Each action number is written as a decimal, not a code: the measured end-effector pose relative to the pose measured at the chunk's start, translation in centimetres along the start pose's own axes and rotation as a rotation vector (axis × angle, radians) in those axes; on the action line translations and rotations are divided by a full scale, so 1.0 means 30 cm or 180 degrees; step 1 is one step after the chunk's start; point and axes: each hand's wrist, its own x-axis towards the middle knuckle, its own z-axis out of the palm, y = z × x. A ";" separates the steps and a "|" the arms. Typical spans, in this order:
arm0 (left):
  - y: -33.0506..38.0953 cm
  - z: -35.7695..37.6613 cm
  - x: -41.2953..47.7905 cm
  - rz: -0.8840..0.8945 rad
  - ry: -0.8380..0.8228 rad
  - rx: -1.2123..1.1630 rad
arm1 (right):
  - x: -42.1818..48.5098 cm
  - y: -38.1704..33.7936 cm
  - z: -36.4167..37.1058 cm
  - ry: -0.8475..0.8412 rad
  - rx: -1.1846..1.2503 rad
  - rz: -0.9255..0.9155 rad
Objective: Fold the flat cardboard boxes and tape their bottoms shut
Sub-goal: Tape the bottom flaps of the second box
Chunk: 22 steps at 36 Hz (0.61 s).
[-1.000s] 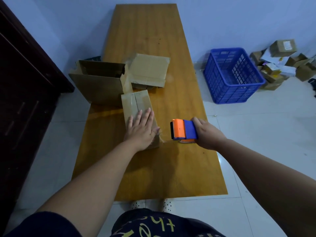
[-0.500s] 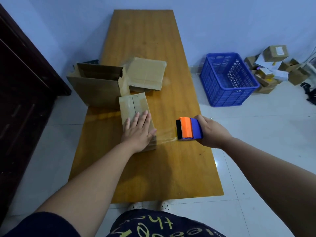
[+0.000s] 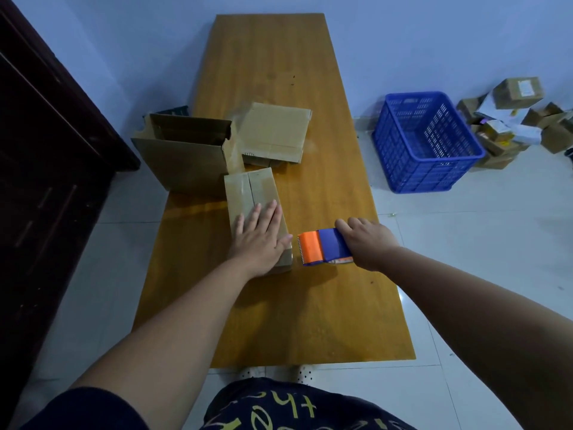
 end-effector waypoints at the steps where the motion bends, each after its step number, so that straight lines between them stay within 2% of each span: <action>1: 0.001 -0.003 -0.001 -0.0002 -0.0009 0.0003 | 0.007 0.000 -0.010 -0.0005 -0.0160 -0.0038; 5: 0.002 -0.008 -0.002 0.0020 -0.0016 -0.0020 | 0.038 -0.005 -0.050 -0.0125 -0.0889 -0.0231; 8: -0.001 -0.005 0.000 0.0031 -0.0026 -0.0048 | 0.048 -0.005 -0.081 -0.0347 -0.0901 -0.0440; 12: -0.001 -0.007 -0.001 0.0064 -0.0057 -0.0096 | 0.038 0.005 -0.123 -0.0697 -0.0342 -0.0452; 18: -0.004 -0.005 -0.001 0.0059 -0.0064 -0.0086 | 0.046 -0.013 -0.191 -0.1493 0.0937 -0.0045; 22: -0.005 -0.005 0.000 0.0083 -0.0053 -0.0094 | 0.069 -0.017 -0.221 -0.1509 0.1387 0.0209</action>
